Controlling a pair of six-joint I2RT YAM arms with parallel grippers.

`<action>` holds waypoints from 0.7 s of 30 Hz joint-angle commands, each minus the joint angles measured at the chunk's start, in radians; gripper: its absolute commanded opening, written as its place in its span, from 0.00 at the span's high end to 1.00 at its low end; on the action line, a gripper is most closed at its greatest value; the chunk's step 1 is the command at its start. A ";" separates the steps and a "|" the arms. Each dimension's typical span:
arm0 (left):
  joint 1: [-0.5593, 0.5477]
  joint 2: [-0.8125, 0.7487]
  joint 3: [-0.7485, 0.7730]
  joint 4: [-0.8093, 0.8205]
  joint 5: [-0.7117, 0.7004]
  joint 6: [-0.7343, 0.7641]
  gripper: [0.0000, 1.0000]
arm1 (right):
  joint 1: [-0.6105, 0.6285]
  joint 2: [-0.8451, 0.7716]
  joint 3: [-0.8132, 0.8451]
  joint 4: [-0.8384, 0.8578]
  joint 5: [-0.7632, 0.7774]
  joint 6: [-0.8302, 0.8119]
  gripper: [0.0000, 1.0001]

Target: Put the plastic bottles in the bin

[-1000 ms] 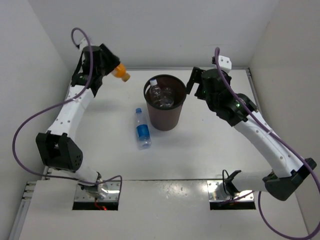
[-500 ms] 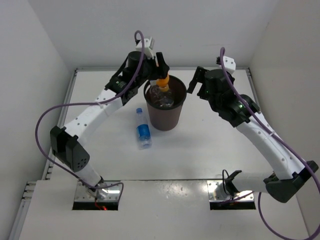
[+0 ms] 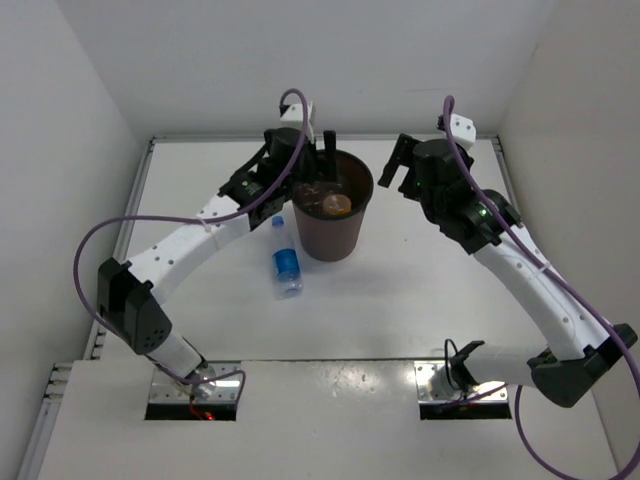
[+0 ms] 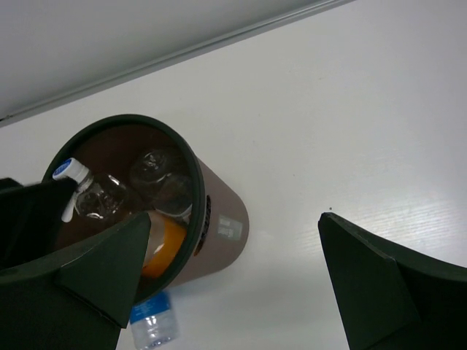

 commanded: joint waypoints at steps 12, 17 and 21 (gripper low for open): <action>0.111 -0.037 0.146 -0.140 -0.542 -0.216 0.00 | -0.026 0.000 -0.010 0.032 -0.033 0.010 0.01; 0.356 -0.071 -0.033 -0.306 -0.394 -0.514 0.00 | -0.035 -0.021 -0.010 0.011 -0.021 0.010 0.01; 0.505 -0.061 -0.223 -0.250 -0.059 -0.591 0.00 | -0.055 -0.071 -0.059 0.001 -0.002 0.033 0.01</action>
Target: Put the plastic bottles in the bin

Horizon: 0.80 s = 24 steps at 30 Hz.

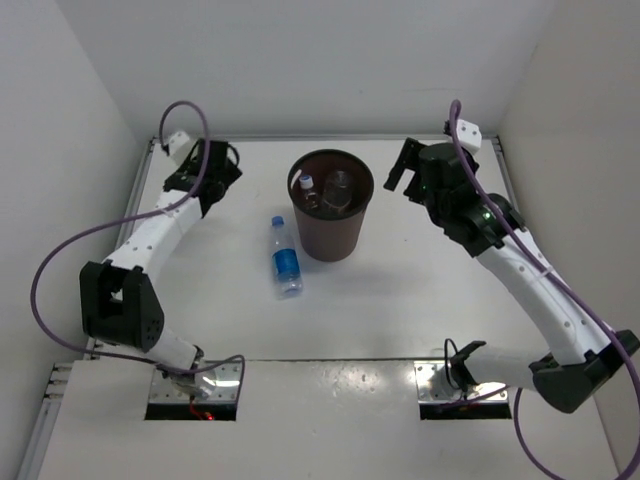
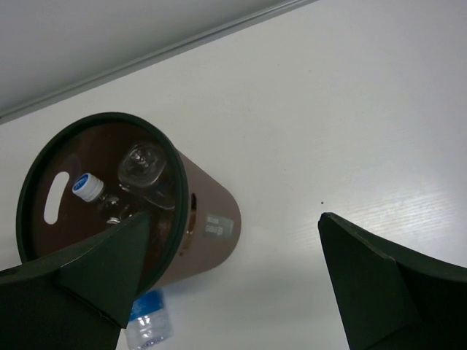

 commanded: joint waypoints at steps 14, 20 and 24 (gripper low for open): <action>0.110 -0.032 -0.469 0.232 0.530 0.058 0.00 | -0.078 -0.060 -0.078 0.008 -0.013 0.075 0.01; 0.110 -0.043 -0.469 0.270 0.574 0.063 0.00 | -0.096 -0.048 -0.103 0.028 -0.060 0.085 0.01; 0.110 -0.043 -0.458 0.319 0.593 0.063 0.00 | -0.116 -0.020 -0.093 0.028 -0.106 0.085 0.01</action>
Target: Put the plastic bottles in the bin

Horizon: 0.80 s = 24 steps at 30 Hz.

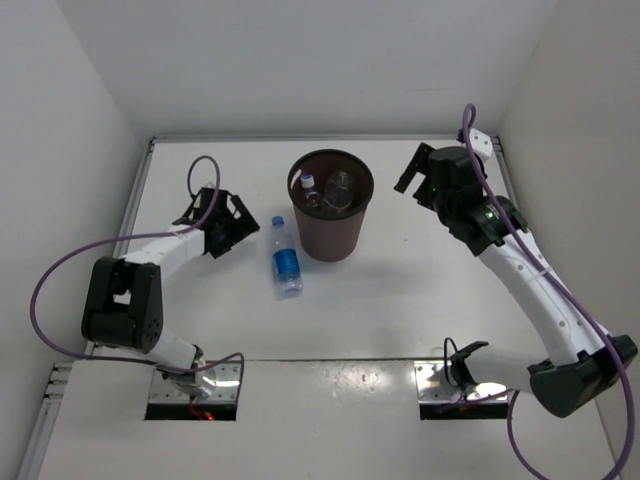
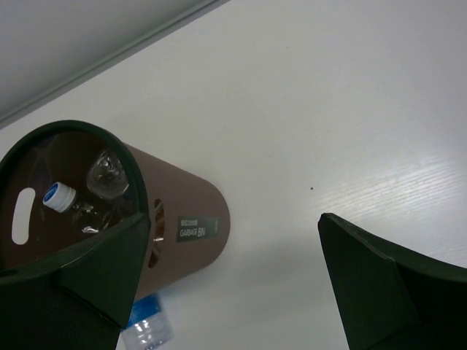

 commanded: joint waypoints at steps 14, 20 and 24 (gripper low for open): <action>-0.120 -0.003 -0.014 0.152 0.104 0.067 0.00 | -0.051 0.083 0.003 0.058 -0.147 0.014 0.01; -0.141 -0.003 -0.034 0.152 0.084 0.085 0.00 | -0.071 0.092 -0.015 0.087 -0.196 0.014 0.01; -0.141 0.006 -0.060 0.152 0.084 0.085 0.00 | -0.080 0.101 -0.015 0.087 -0.206 0.014 0.01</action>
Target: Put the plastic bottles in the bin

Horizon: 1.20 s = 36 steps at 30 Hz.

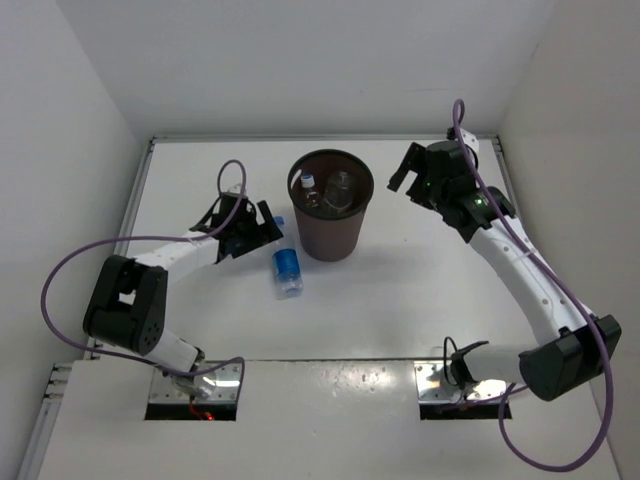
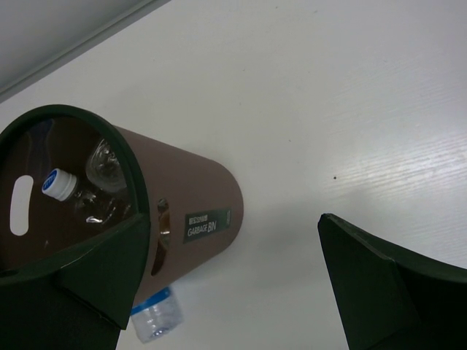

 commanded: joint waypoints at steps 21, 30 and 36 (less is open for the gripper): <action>-0.106 0.073 -0.080 0.037 -0.034 -0.029 0.00 | -0.075 -0.007 -0.041 0.029 -0.078 0.013 0.01; -0.106 0.046 -0.112 0.026 -0.077 -0.039 0.40 | -0.093 -0.007 -0.050 0.029 -0.097 0.013 0.01; -0.097 0.037 -0.056 -0.049 -0.147 -0.019 0.63 | -0.112 -0.007 -0.050 0.029 -0.107 0.013 0.01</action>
